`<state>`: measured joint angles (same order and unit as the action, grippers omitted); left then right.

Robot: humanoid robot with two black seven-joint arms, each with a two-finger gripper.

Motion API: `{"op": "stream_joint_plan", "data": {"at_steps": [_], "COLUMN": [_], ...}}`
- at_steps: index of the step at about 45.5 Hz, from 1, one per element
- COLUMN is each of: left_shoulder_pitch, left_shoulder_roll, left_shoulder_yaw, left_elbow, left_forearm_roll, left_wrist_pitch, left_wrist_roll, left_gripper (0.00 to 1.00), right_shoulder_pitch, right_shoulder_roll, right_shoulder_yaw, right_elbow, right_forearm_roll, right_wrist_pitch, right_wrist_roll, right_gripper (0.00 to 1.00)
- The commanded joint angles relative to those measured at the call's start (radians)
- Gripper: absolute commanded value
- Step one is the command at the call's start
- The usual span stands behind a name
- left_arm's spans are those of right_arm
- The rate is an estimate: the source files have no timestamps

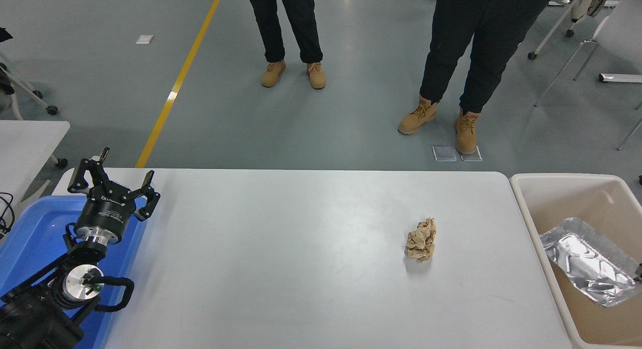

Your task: Clean the table surface

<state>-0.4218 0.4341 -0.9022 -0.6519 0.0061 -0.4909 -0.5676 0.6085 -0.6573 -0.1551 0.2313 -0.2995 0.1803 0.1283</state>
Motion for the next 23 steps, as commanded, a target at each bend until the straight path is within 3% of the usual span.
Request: {"op": "stream_joint_plan", "data": {"at_steps": [1,8,11,23], "left_shoulder_pitch": [0.000,0.000,0.000,0.001], "left_shoulder_roll": [0.000,0.000,0.000,0.000], "left_shoulder_yaw": [-0.001,0.000,-0.001,0.000], "left_elbow": [0.000,0.000,0.000,0.000], "left_forearm_roll": [0.000,0.000,0.000,0.000], "left_wrist_pitch": [0.000,0.000,0.000,0.000], "left_wrist_roll": [0.000,0.000,0.000,0.000], "left_gripper": [0.99,0.99,0.99,0.99], "right_shoulder_pitch": [-0.006,0.004,0.010,0.036], "right_shoulder_roll": [-0.001,-0.002,-0.008,-0.079], "right_shoulder_yaw": [0.002,0.008,0.012,0.244], "right_elbow": [0.000,0.005,0.008,0.017], "right_forearm_roll": [0.000,0.000,0.002,0.006], "right_wrist_pitch": [-0.019,-0.019,-0.019,-0.016], "right_wrist_roll": [0.001,0.001,0.001,0.002], "right_gripper": [0.82,0.89,0.97,0.97]}}
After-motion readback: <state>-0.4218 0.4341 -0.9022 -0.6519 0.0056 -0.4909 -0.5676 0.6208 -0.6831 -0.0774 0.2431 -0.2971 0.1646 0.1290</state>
